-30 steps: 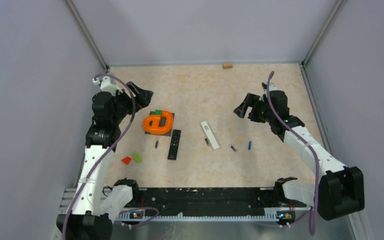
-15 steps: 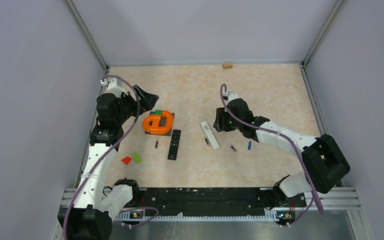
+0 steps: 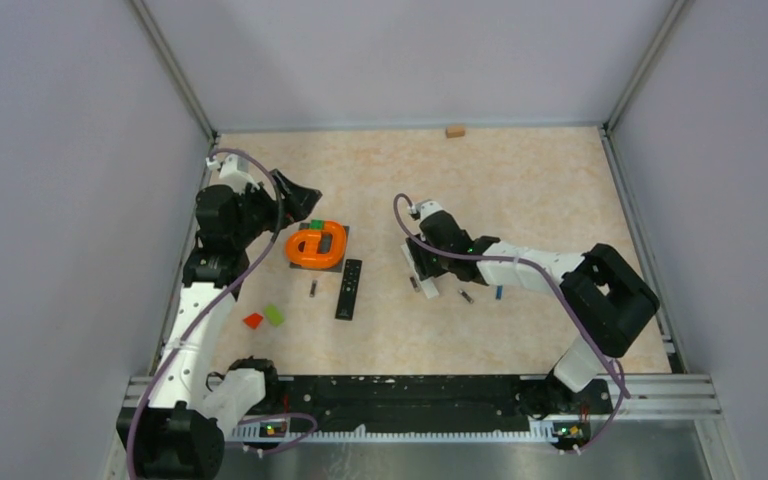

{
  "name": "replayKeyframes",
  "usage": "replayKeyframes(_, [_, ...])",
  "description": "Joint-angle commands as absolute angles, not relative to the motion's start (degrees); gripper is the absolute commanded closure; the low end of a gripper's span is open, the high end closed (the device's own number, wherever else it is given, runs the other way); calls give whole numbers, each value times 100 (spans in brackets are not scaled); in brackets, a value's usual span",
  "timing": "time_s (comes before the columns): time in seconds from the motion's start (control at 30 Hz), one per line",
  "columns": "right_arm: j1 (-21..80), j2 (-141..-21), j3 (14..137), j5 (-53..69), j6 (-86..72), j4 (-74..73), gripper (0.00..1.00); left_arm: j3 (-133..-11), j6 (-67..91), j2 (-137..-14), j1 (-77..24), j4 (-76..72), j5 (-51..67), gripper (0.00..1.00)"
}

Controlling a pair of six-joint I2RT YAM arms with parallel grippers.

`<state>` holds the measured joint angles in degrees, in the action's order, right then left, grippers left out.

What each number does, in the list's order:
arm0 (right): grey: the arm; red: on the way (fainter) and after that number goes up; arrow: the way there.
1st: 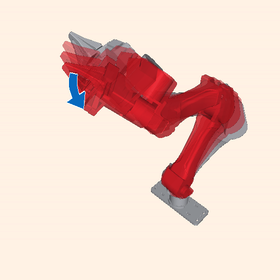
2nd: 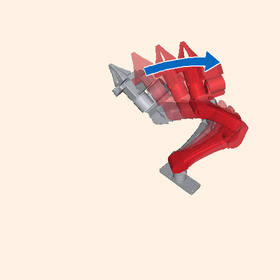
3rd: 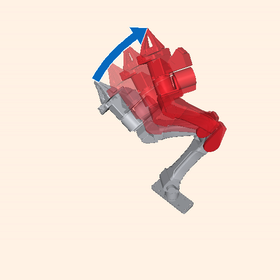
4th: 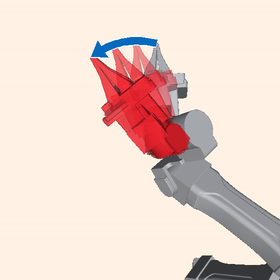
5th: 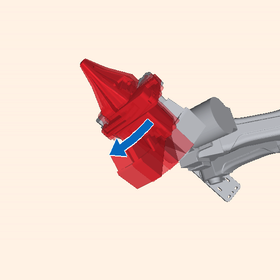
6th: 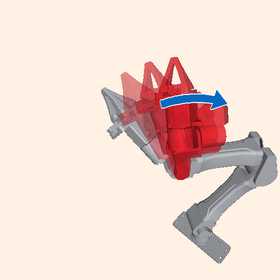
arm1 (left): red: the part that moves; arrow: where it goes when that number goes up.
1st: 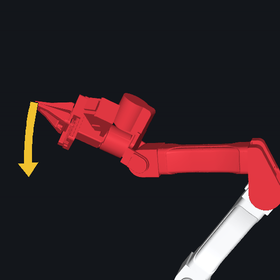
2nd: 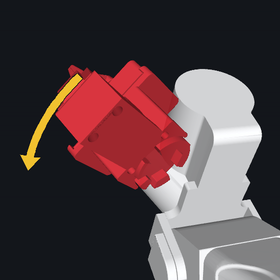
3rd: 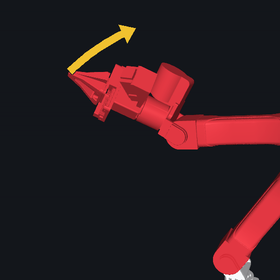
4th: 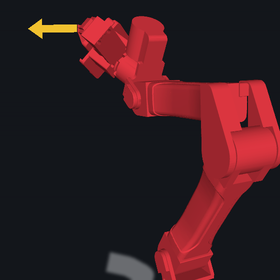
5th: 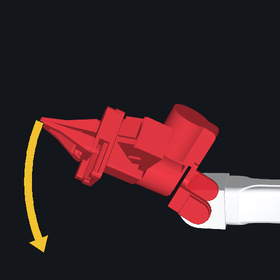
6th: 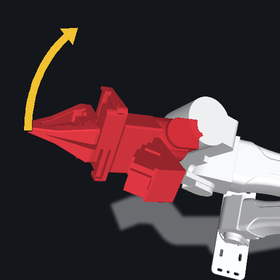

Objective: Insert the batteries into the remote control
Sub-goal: Pick up the remote control from the center of the board.

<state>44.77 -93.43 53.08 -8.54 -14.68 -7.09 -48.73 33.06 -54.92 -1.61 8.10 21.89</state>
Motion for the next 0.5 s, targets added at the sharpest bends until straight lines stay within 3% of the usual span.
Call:
replayKeyframes(0.0, [4630,-9473,5595,-937,-1377,-682,46,-4847,3305,-5458,-148,492,2268,1])
replayKeyframes(0.3, [4692,-9496,5561,-841,-1512,-612,40,-4835,3305,-5452,-143,516,2235,1])
replayKeyframes(0.47, [4741,-9631,5595,-900,-1512,-649,47,-4834,3305,-5449,-141,540,2226,1])
